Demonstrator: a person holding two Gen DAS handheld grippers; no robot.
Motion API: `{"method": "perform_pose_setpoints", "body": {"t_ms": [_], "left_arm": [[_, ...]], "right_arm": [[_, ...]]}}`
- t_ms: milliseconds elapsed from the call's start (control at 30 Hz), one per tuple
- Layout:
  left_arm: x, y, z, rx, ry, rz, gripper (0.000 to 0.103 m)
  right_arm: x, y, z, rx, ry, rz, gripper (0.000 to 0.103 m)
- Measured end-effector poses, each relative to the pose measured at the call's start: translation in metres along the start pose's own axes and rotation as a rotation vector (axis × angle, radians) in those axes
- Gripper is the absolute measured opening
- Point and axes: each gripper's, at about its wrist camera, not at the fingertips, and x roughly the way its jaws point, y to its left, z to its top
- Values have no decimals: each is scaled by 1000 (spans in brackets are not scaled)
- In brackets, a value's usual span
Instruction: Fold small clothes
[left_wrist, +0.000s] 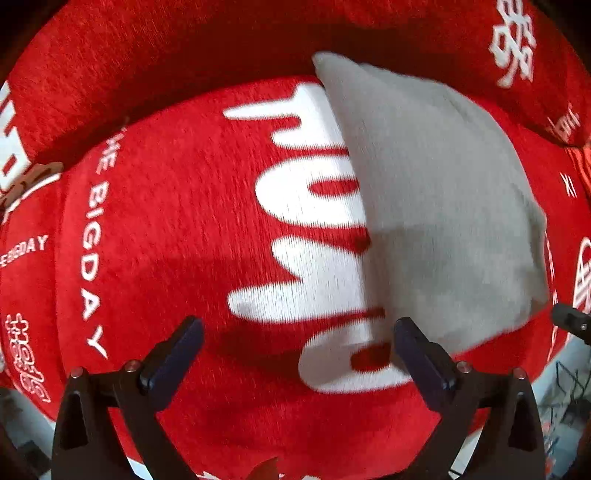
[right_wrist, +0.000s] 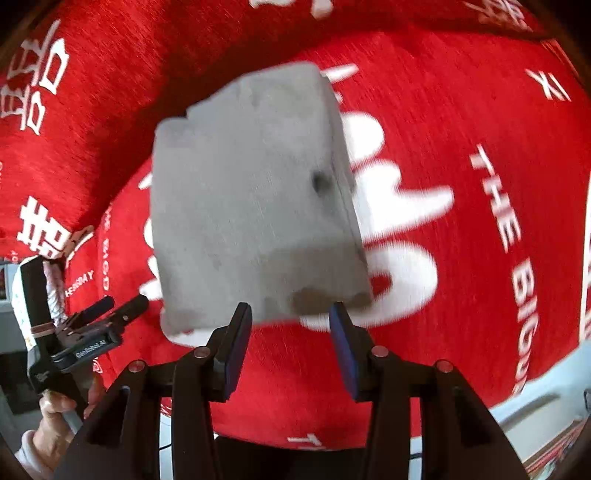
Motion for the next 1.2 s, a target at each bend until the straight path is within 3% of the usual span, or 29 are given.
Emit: {"method": "perform_pose_setpoints", "body": {"t_ms": [167, 400, 600, 800, 900, 1200], "left_arm": [[-3, -12, 25, -25, -11, 12, 103], [0, -26, 52, -66, -13, 17, 103], [7, -28, 70, -90, -9, 10, 103], [16, -11, 87, -203, 9, -42, 103], [24, -14, 91, -177, 24, -34, 103], [54, -10, 97, -194, 82, -310, 103]], "right_arm": [[-9, -6, 42, -59, -3, 27, 64], [7, -32, 79, -17, 46, 62, 64], [11, -49, 94, -5, 55, 72, 64], [14, -65, 107, 24, 55, 115, 69], [16, -72, 112, 47, 63, 156, 69], [52, -94, 122, 127, 137, 397, 74]]}}
